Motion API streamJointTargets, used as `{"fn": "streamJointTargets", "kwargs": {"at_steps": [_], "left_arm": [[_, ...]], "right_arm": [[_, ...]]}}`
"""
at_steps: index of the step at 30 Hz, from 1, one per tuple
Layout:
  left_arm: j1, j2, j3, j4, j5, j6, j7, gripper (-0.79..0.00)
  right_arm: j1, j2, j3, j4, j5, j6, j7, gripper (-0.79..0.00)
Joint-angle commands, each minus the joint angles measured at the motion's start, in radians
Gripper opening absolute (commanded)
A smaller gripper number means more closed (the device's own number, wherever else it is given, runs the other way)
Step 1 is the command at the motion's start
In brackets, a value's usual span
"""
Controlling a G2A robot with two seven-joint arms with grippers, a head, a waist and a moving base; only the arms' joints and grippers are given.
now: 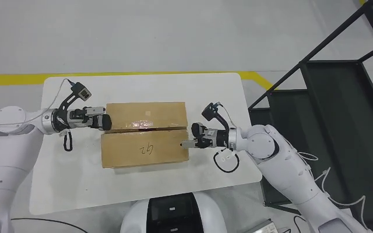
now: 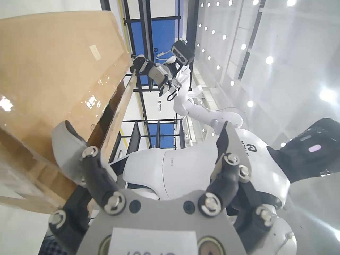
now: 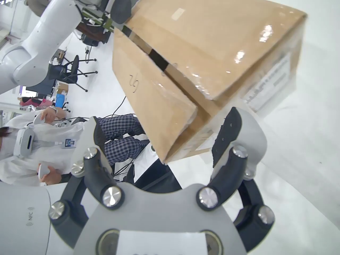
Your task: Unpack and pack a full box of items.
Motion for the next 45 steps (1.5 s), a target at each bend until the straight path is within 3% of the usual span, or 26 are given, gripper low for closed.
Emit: {"fn": "streamJointTargets", "kwargs": {"at_steps": [1, 5, 13, 17, 24, 27, 34, 45], "left_arm": [[-0.003, 0.006, 0.012, -0.005, 0.001, 0.0, 0.0, 0.0], [-0.007, 0.015, 0.026, -0.006, -0.005, 0.0, 0.0, 0.0], [-0.006, 0.025, 0.039, -0.02, -0.026, 0.0, 0.0, 0.0], [-0.005, 0.028, 0.036, -0.026, -0.037, 0.0, 0.0, 0.0], [0.0, 0.029, 0.022, -0.024, -0.04, 0.0, 0.0, 0.0], [0.002, 0.029, 0.017, -0.025, -0.042, 0.0, 0.0, 0.0], [0.01, 0.027, 0.001, -0.034, -0.051, 0.0, 0.0, 0.0], [0.023, 0.038, 0.006, -0.059, -0.048, 0.0, 0.0, 0.0]], "right_arm": [[0.018, -0.003, -0.019, 0.014, 0.01, -0.009, 0.019, 0.0], [0.039, -0.009, -0.032, 0.016, -0.009, -0.028, -0.023, 0.0], [-0.016, 0.003, 0.009, -0.081, -0.049, -0.065, -0.046, 0.0], [-0.017, 0.005, 0.007, -0.109, -0.057, -0.063, -0.033, 0.0], [-0.015, 0.0, 0.011, -0.129, -0.148, -0.006, -0.122, 0.0], [-0.015, 0.0, -0.004, -0.147, -0.109, -0.052, -0.089, 0.0], [0.05, -0.009, -0.09, -0.089, 0.017, -0.068, 0.056, 0.0], [0.209, -0.058, -0.222, 0.118, 0.044, 0.0, 0.025, 0.0]]}}
